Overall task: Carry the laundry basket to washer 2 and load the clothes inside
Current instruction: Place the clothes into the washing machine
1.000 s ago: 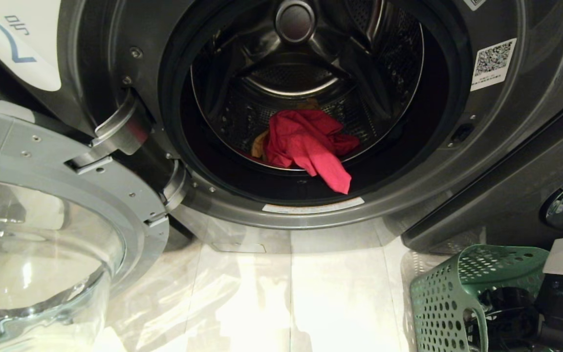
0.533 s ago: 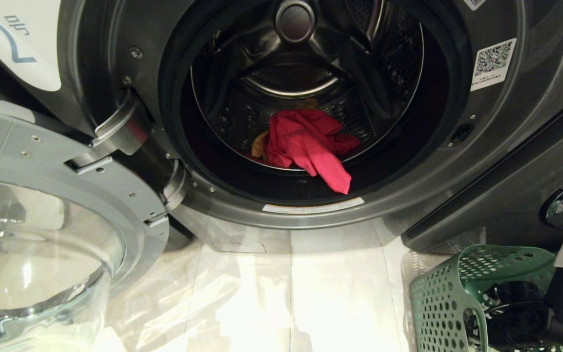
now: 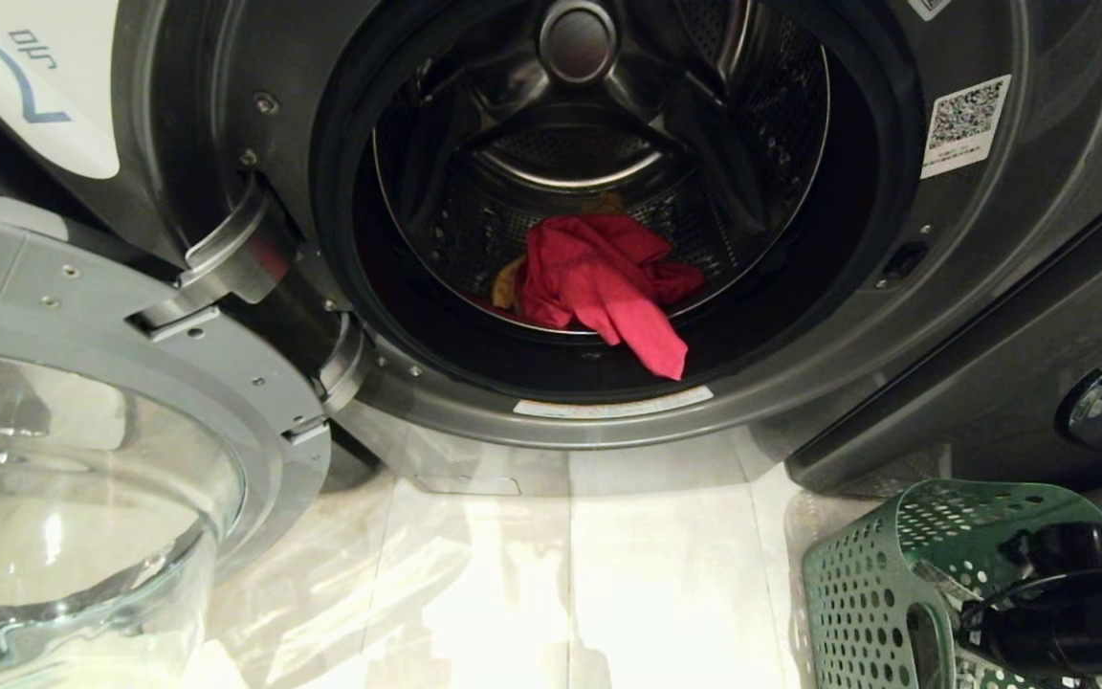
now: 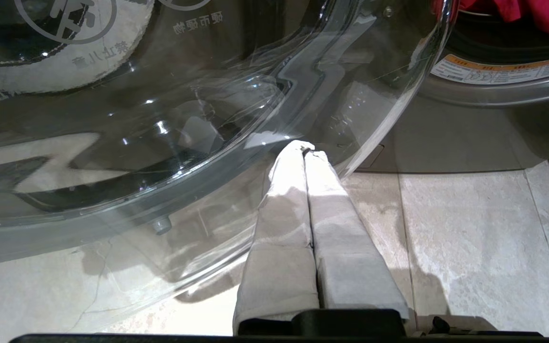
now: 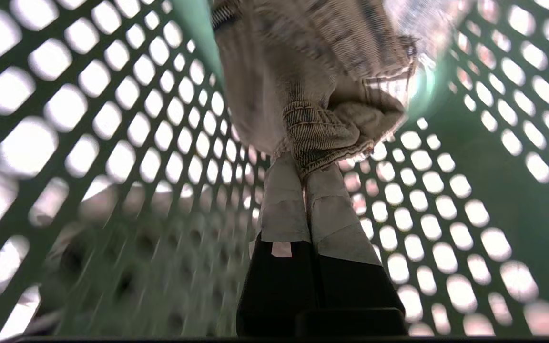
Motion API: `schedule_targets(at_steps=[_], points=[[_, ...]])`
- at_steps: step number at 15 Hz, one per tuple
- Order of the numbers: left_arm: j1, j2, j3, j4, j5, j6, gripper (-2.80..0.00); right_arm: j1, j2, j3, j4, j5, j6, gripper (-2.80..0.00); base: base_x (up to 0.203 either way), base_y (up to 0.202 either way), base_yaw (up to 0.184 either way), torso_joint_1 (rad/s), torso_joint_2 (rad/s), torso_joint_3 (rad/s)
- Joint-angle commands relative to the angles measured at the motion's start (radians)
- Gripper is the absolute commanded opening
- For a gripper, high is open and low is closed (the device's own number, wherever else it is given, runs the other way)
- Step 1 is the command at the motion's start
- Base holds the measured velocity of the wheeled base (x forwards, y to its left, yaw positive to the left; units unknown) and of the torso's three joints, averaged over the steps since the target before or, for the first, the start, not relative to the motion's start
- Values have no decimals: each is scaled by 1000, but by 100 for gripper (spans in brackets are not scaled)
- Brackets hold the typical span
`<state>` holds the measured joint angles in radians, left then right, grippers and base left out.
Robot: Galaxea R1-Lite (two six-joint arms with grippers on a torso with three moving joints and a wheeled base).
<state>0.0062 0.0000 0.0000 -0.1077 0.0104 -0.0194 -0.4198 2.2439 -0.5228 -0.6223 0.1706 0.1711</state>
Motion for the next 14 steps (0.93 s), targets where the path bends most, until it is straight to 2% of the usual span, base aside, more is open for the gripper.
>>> schedule_targets(at_steps=[1,7,11,14], points=[[0,0,40,-1,0,-1,-280,1,-215,117,9,-1,3,-280,0,0,0,0,0,0],[0,0,40,-1,0,-1,-280,0,-524,295,55,-32,26,-280,0,0,0,0,0,0],[1,0,40,-1,0,-1,-280,-21,-774,328,119,-157,18,-280,0,0,0,0,0,0],[0,0,40,-1,0,-1,-280,-25,-955,320,167,-259,-38,-280,0,0,0,0,0,0]])
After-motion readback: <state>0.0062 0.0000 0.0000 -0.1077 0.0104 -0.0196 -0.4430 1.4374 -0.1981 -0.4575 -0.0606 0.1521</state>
